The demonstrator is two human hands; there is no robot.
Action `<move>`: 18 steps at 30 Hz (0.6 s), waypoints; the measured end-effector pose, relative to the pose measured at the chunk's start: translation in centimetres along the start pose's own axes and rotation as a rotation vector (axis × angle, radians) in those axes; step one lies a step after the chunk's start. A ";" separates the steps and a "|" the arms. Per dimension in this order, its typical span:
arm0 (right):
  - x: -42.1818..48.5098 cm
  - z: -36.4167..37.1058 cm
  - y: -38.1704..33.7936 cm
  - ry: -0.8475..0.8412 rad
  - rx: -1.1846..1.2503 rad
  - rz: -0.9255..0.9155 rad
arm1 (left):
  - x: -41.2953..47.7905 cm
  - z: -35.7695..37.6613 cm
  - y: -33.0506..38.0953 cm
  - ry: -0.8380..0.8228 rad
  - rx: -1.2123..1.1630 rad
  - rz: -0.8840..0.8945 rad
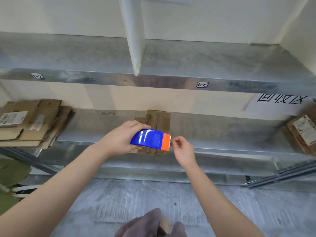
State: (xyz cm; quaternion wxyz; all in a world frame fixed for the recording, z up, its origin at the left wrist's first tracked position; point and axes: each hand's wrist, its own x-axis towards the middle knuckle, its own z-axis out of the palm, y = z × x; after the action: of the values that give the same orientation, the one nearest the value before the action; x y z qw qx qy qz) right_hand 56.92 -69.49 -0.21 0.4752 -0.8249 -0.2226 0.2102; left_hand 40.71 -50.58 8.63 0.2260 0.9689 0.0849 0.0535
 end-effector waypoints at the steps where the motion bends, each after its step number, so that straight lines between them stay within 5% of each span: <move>1: -0.2 0.3 -0.1 0.024 0.010 0.026 | -0.4 0.3 -0.4 -0.004 -0.010 -0.008; 8: -1.2 1.0 1.5 0.127 -0.100 0.138 | -4.1 0.0 -4.2 0.030 -0.032 -0.085; 18: 1.7 -0.8 3.6 0.055 -0.276 0.241 | -5.5 -3.6 -10.7 -0.043 0.042 -0.200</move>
State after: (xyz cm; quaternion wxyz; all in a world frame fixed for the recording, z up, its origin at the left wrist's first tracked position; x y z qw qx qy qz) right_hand 59.35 -70.68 -3.27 0.3348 -0.9084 -0.1358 0.2106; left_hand 33.29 -40.66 6.70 0.2117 0.9611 0.1772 0.0079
